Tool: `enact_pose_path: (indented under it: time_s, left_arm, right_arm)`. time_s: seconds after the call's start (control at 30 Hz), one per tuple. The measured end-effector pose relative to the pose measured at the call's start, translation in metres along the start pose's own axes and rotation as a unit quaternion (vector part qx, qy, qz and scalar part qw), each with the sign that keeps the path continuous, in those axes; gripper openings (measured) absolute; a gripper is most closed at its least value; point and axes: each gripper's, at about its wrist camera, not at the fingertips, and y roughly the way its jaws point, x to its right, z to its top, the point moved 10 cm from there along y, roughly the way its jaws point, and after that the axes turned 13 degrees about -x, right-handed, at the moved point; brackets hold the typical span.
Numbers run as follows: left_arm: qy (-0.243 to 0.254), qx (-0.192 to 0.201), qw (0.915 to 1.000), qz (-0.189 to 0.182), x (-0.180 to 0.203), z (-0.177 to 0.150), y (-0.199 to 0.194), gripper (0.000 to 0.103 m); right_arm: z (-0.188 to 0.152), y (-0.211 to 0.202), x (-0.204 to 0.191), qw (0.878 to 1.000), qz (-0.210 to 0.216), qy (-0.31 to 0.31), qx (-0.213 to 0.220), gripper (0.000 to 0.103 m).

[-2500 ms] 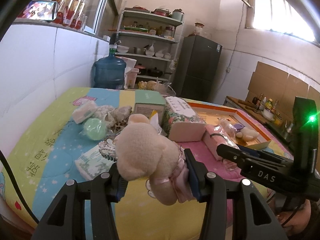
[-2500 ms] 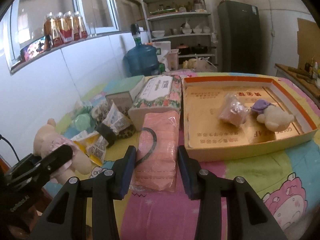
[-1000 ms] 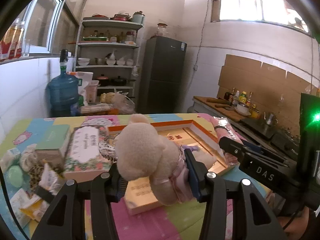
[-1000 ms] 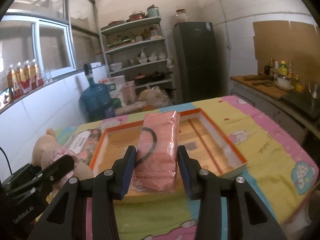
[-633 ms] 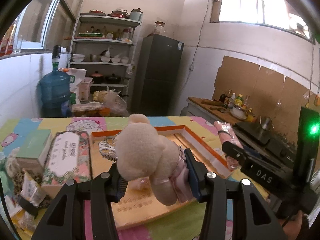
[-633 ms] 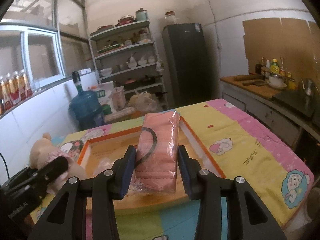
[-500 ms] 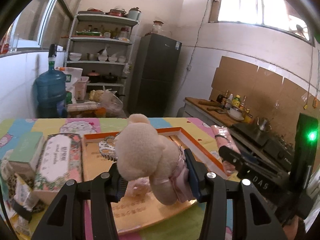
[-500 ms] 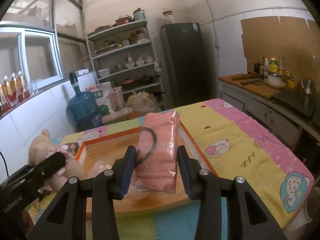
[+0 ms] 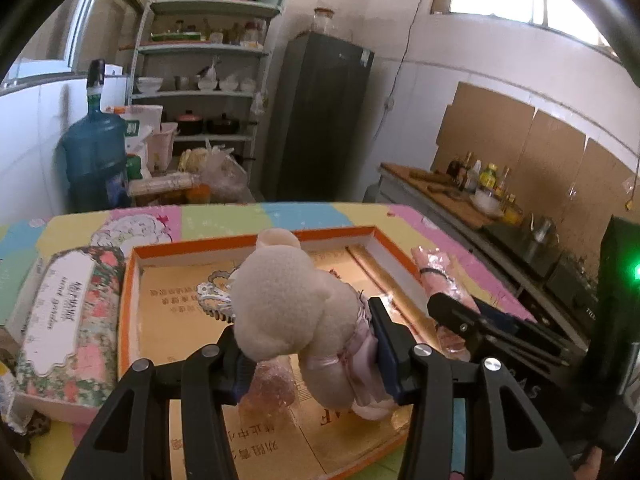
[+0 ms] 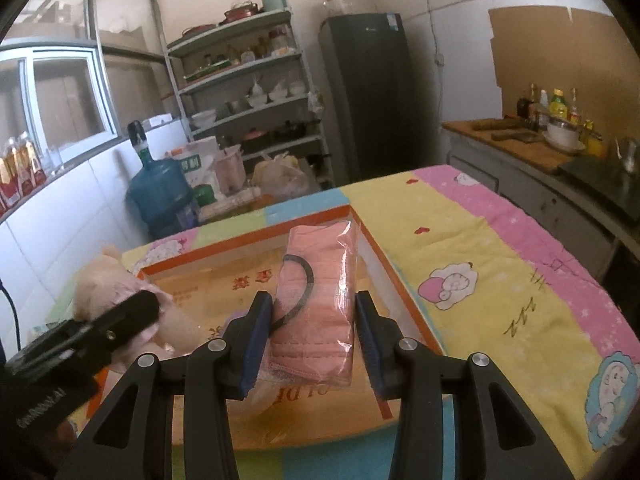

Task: Organize soft objects
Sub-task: 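Carry the pink packet over the box with right tool while left tool carries the bear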

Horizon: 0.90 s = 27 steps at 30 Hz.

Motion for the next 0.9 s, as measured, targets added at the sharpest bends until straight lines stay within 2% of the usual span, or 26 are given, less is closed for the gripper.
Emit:
enact_pose_path:
  time_s: [0.2, 0.9]
  left_arm:
    - [0.0, -0.022, 0.9998, 0.002, -0.002, -0.002, 0.02, 0.051]
    - [-0.011, -0.037, 0.9993, -0.002, -0.009, 0.004, 0.044, 0.053]
  right_arm:
    - [0.0, 0.015, 0.001, 1.0, 0.006, -0.003, -0.016, 0.044]
    - [0.0, 0.046, 0.002, 0.998, 0.019, -0.002, -0.057, 0.045]
